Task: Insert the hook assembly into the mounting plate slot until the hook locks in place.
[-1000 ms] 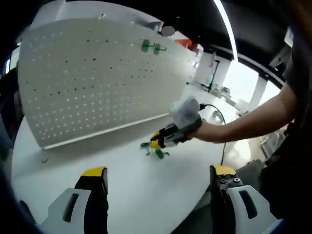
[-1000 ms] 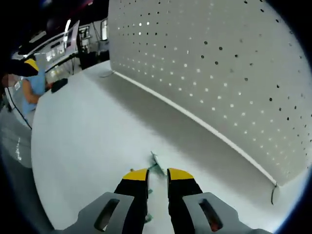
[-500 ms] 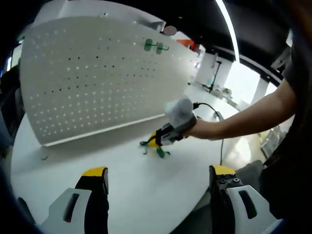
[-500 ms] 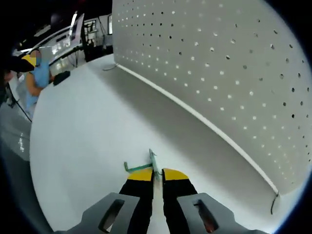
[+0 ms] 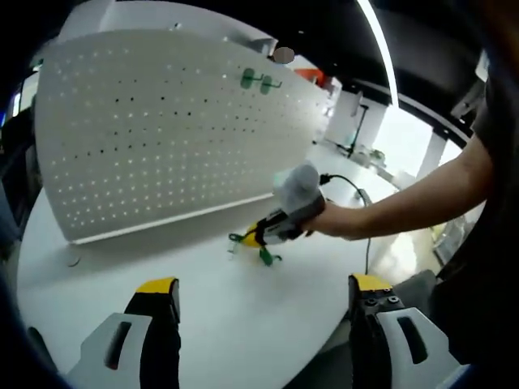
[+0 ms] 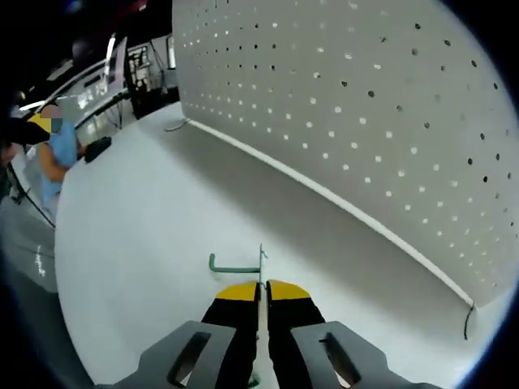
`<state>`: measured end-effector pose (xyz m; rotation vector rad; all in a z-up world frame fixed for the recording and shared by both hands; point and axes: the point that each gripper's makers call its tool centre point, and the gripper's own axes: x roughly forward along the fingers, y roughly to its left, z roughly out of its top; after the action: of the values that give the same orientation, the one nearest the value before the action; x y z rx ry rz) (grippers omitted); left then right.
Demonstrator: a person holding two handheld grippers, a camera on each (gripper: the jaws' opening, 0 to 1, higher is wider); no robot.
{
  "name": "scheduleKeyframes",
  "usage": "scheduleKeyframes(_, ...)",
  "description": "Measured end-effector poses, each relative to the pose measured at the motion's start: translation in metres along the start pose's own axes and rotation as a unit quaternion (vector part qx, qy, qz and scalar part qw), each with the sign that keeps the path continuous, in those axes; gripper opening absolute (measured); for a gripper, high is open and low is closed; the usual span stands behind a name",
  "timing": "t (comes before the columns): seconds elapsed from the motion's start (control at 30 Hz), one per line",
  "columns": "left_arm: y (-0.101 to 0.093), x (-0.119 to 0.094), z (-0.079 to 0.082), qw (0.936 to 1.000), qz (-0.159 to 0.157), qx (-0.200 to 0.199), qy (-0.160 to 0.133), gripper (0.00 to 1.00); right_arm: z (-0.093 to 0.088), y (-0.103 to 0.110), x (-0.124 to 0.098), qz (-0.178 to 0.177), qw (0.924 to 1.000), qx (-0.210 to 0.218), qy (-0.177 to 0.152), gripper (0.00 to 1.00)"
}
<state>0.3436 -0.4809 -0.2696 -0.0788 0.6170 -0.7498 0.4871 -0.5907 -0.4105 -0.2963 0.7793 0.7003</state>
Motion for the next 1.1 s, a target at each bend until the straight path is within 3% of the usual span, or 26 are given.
scheduleKeyframes(0.57,0.000,-0.012,0.014,0.9998,0.008,0.005,-0.020,0.86,0.068,0.002,-0.059,-0.024,0.9942,-0.014,-0.104,0.01)
scheduleKeyframes(0.8,0.007,-0.021,0.021,0.9993,0.018,0.009,-0.030,0.85,0.077,0.014,-0.084,-0.016,0.9906,0.012,-0.136,0.01)
scheduleKeyframes(1.1,0.009,-0.023,0.019,0.9992,0.024,0.009,-0.030,0.84,0.079,0.035,-0.116,-0.009,0.9861,0.020,-0.165,0.01)
